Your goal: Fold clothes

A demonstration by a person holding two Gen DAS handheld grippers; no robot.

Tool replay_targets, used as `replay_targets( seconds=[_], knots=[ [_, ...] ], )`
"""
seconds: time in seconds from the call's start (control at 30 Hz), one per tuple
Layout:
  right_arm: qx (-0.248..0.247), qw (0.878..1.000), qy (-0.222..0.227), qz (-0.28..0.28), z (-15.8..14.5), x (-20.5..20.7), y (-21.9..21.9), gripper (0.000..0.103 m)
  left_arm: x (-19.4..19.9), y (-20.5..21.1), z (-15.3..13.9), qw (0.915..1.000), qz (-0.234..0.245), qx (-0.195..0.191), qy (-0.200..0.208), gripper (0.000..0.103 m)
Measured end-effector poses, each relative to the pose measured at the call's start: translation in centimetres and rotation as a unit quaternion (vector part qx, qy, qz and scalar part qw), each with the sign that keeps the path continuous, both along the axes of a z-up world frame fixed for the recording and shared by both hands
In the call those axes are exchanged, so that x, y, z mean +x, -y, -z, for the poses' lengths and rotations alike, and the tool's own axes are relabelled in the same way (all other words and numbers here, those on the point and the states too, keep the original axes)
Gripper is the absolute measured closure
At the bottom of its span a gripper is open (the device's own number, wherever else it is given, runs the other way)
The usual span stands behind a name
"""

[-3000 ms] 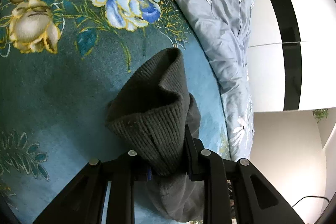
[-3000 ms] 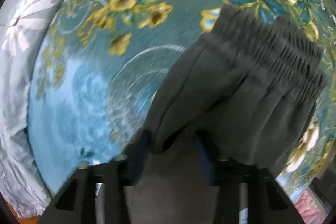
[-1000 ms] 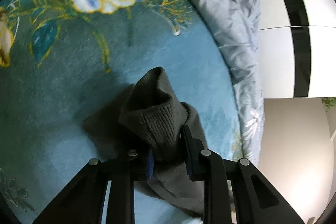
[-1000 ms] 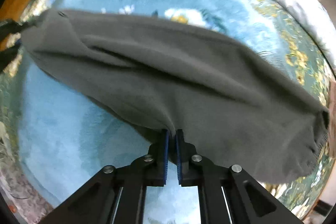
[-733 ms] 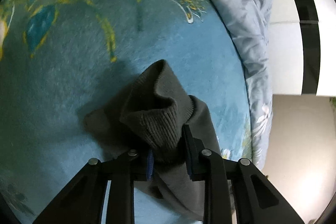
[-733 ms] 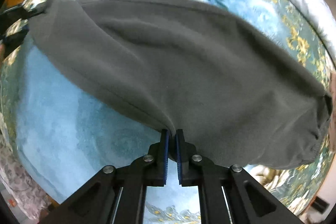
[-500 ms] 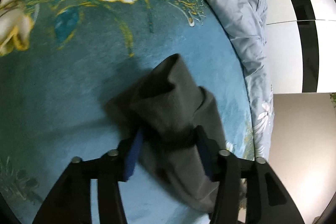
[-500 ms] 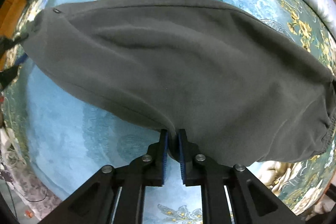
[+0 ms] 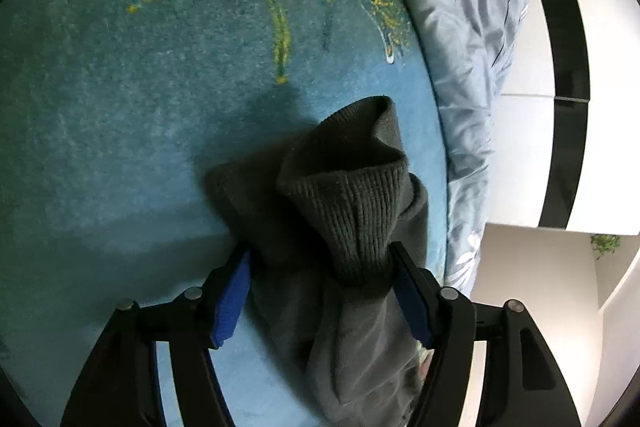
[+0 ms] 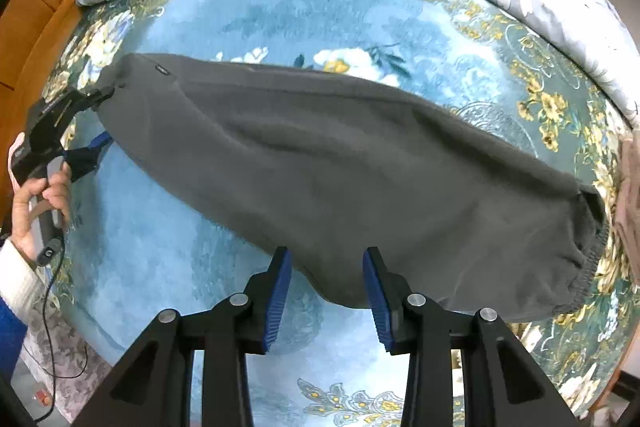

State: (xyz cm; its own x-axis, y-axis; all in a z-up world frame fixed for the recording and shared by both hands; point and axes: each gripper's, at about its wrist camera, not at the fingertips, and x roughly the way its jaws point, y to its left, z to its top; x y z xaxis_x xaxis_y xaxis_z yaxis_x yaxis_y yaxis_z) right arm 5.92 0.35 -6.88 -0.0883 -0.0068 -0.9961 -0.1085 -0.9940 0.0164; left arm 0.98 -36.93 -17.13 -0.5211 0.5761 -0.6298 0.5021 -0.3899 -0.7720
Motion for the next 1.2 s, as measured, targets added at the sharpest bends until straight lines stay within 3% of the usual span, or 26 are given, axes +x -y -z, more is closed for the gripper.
replay_targets(
  seconds=[0.07,0.17,0.27,0.4,0.47,0.5,0.57,0.67,0.87,0.93,1.03,1.2],
  knots=[
    [-0.001,1.0,-0.003,0.001,-0.4,0.0,0.1,0.063,-0.2,-0.3,0.0,0.9998,-0.012,0.015,-0.01,0.057],
    [-0.002,1.0,-0.008,0.003,-1.0,0.0,0.3,0.063,-0.6,-0.9,-0.2,0.9993,-0.024,0.024,-0.017,0.067],
    [-0.003,1.0,-0.012,0.004,-1.7,0.0,0.5,0.063,-0.6,-1.2,-1.4,0.9991,-0.032,0.018,-0.023,0.074],
    [-0.009,1.0,-0.021,0.005,-1.8,0.2,0.9,0.063,1.4,-0.1,-5.4,0.9961,-0.058,0.019,-0.063,0.076],
    [-0.019,0.999,-0.03,0.013,-2.2,0.6,0.7,0.063,3.0,1.3,-7.2,0.9944,-0.075,-0.009,-0.074,0.076],
    [-0.026,0.999,-0.033,0.019,-2.3,0.7,0.4,0.063,3.7,2.1,-7.5,0.994,-0.083,-0.022,-0.068,0.076],
    [-0.04,0.997,-0.036,0.047,-1.9,1.5,-0.9,0.063,4.4,4.2,-5.7,0.9948,-0.094,-0.037,-0.013,0.076],
    [-0.054,0.992,-0.04,0.105,-1.1,2.8,-4.2,0.063,4.9,6.0,-2.0,0.9924,-0.103,-0.021,0.065,0.076],
    [-0.023,0.973,-0.07,0.22,-0.6,5.0,-13.8,0.063,5.0,6.3,-2.2,0.9917,-0.105,-0.037,0.064,0.075],
    [-0.011,0.97,-0.087,0.228,-0.5,4.6,-16.5,0.063,5.5,7.4,-1.9,0.9906,-0.112,-0.032,0.071,0.074],
    [-0.03,0.955,-0.118,0.27,0.1,4.1,-20.8,0.063,3.6,6.8,-2.4,0.9901,-0.093,-0.067,0.081,0.074],
    [-0.025,0.946,-0.085,0.312,4.1,4.0,-25.5,0.065,1.8,6.0,-2.1,0.9874,-0.076,-0.098,0.098,0.073]
  ],
)
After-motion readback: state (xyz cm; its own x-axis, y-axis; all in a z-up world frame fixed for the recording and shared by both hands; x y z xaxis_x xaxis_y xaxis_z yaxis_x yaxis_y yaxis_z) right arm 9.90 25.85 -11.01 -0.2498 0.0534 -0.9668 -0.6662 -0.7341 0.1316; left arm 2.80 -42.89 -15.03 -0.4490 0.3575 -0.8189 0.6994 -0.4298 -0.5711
